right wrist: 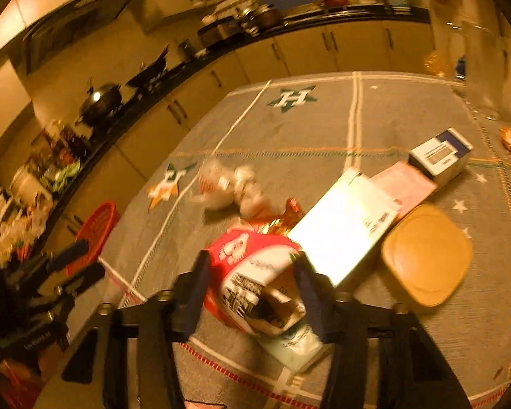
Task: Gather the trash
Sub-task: 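Move both tools back over the table toward the plastic bags and red box, then grasp the clear plastic bags with the left tool while the right tool grasps the red paper box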
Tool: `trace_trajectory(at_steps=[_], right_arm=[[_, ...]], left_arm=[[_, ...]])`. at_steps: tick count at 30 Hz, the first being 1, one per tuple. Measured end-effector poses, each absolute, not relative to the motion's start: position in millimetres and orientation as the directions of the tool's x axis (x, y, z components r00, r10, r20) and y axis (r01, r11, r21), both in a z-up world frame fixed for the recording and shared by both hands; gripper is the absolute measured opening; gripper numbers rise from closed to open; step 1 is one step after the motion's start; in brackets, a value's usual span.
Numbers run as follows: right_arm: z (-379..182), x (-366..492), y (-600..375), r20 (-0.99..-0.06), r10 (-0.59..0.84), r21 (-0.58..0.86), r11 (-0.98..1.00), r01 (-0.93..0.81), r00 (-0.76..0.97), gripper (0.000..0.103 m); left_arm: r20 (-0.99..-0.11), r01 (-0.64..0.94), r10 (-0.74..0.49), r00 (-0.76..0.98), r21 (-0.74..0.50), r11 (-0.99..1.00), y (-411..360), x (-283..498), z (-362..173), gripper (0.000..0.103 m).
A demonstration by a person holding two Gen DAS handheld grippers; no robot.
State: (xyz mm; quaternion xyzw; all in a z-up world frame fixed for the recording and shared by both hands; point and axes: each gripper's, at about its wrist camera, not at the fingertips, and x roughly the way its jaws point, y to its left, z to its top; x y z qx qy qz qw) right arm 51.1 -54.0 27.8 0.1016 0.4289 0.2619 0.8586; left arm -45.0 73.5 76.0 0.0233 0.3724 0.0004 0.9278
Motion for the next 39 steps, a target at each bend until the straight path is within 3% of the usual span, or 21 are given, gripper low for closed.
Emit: trace_trajectory(at_steps=[1, 3, 6, 17, 24, 25, 26, 29, 32, 39], right_arm=[[26.8, 49.7, -52.5, -0.677, 0.544, 0.397, 0.837, -0.377, 0.496, 0.036], [30.9, 45.6, -55.3, -0.645, 0.567, 0.406, 0.822, -0.398, 0.513, 0.023], [38.9, 39.6, -69.6, -0.578, 0.629, 0.465, 0.777, -0.424, 0.519, 0.017], [55.7, 33.3, -123.0, -0.433, 0.630, 0.581, 0.742, -0.335, 0.645, 0.016], [57.7, 31.1, -135.3, -0.416, 0.620, 0.602, 0.736, -0.309, 0.665, 0.016], [57.9, 30.9, -134.9, -0.417, 0.616, 0.599, 0.739, -0.307, 0.668, 0.016], [58.2, 30.3, -134.1, -0.419, 0.614, 0.596, 0.742, -0.308, 0.669, 0.016], [57.6, 29.9, -135.3, -0.421, 0.616, 0.596, 0.741, -0.309, 0.665, 0.016], [57.5, 29.9, -134.0, -0.423, 0.615, 0.593, 0.743, -0.310, 0.665, 0.016], [58.2, 28.6, -129.8, -0.421, 0.616, 0.585, 0.745, -0.320, 0.666, 0.016]], left_arm=[[-0.694, 0.020, 0.016, 0.720, 0.044, 0.999, 72.8, -43.1, 76.5, 0.059], [-0.704, 0.032, 0.001, 0.711, 0.034, 0.999, 70.3, -35.5, 77.1, 0.063], [-0.719, 0.043, -0.017, 0.695, 0.017, 0.999, 65.5, -22.1, 77.9, 0.064], [-0.777, 0.054, -0.114, 0.619, -0.103, 0.993, 48.1, 64.1, 72.1, 0.064], [-0.815, 0.028, -0.139, 0.563, -0.149, 0.988, 46.3, 117.9, 41.8, 0.064], [-0.817, 0.030, -0.154, 0.556, -0.165, 0.986, 46.8, 121.4, 39.1, 0.061], [-0.819, 0.035, -0.166, 0.549, -0.176, 0.984, 46.5, 124.5, 36.3, 0.047], [-0.821, 0.048, -0.174, 0.544, -0.176, 0.983, 43.4, 125.9, 31.6, 0.031], [-0.809, 0.053, -0.165, 0.565, -0.164, 0.985, 41.5, 120.6, 32.9, 0.025], [-0.753, 0.046, -0.113, 0.649, -0.109, 0.993, 41.3, 83.7, 56.8, 0.023]])
